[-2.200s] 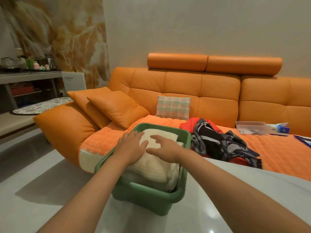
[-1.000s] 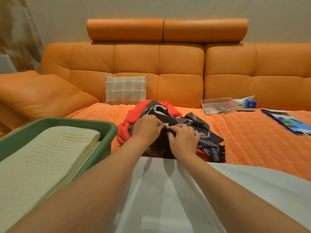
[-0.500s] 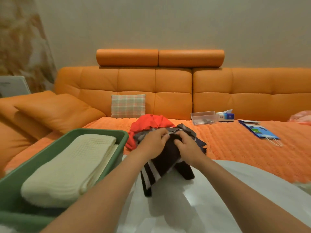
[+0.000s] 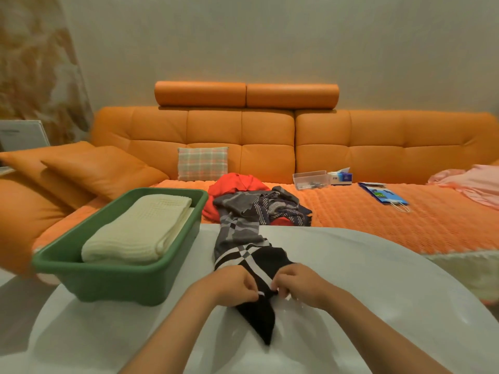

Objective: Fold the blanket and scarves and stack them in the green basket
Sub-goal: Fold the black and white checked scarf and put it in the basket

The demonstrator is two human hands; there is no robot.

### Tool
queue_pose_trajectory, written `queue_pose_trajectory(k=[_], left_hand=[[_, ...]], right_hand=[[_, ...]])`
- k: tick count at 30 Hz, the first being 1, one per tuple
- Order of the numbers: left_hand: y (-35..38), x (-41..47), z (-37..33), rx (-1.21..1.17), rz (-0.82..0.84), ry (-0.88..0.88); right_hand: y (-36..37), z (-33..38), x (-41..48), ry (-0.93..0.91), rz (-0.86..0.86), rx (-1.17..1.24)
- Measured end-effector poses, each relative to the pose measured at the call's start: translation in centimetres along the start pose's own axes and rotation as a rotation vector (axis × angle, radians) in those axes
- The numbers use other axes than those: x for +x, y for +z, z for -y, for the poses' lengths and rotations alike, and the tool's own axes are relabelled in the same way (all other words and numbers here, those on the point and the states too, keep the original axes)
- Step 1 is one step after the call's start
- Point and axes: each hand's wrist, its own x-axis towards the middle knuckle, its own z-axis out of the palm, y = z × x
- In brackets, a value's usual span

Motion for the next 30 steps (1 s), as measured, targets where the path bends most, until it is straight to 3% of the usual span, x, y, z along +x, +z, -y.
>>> queue_pose_trajectory(k=[3, 8, 12, 14, 18, 20, 21, 23, 25, 26, 27, 30], left_hand=[[-0.2, -1.0, -0.4, -0.042, 0.039, -0.071], [0.5, -1.1, 0.2, 0.076, -0.166, -0.003], [1.0, -1.1, 1.3, 0.119, -0.179, -0.039], [0.6, -1.4, 1.4, 0.212, -0.116, -0.045], [-0.2, -2.6, 1.6, 0.376, -0.003, -0.054], [-0.3, -3.0, 1.8, 0.416, 0.028, -0.018], [-0.2, -3.0, 1.9, 0.404, 0.033, -0.006], [0.1, -2.9, 2.1, 0.289, 0.014, -0.022], [0.7, -2.5, 2.6, 0.098, -0.079, -0.036], [1.0, -2.4, 2.7, 0.054, -0.152, -0.018], [1.3, -2.2, 2.7, 0.075, -0.216, 0.009], [1.8, -1.6, 2.9, 0.221, -0.235, -0.018]], right_hand=[[0.7, -1.4, 0.1, -0.04, -0.316, -0.184], [1.9, -2.3, 1.5, -0.124, -0.122, -0.733], [1.7, -0.9, 2.6, -0.171, -0.199, -0.738], [1.8, 0.5, 1.7, -0.107, -0.09, -0.588], [2.6, 4.1, -1.5, -0.03, 0.459, -0.328], [2.5, 5.2, -2.2, -0.045, 0.623, -0.153], [2.4, 5.3, -2.0, -0.078, 0.583, -0.083], [2.0, 4.7, -0.7, -0.123, 0.254, 0.008], [1.3, 3.5, 1.1, -0.139, -0.155, -0.147], [1.1, 2.8, 1.8, -0.142, -0.273, -0.321], [1.0, 2.1, 2.3, -0.141, -0.291, -0.524], [1.4, 0.4, 3.4, -0.158, -0.073, -0.909]])
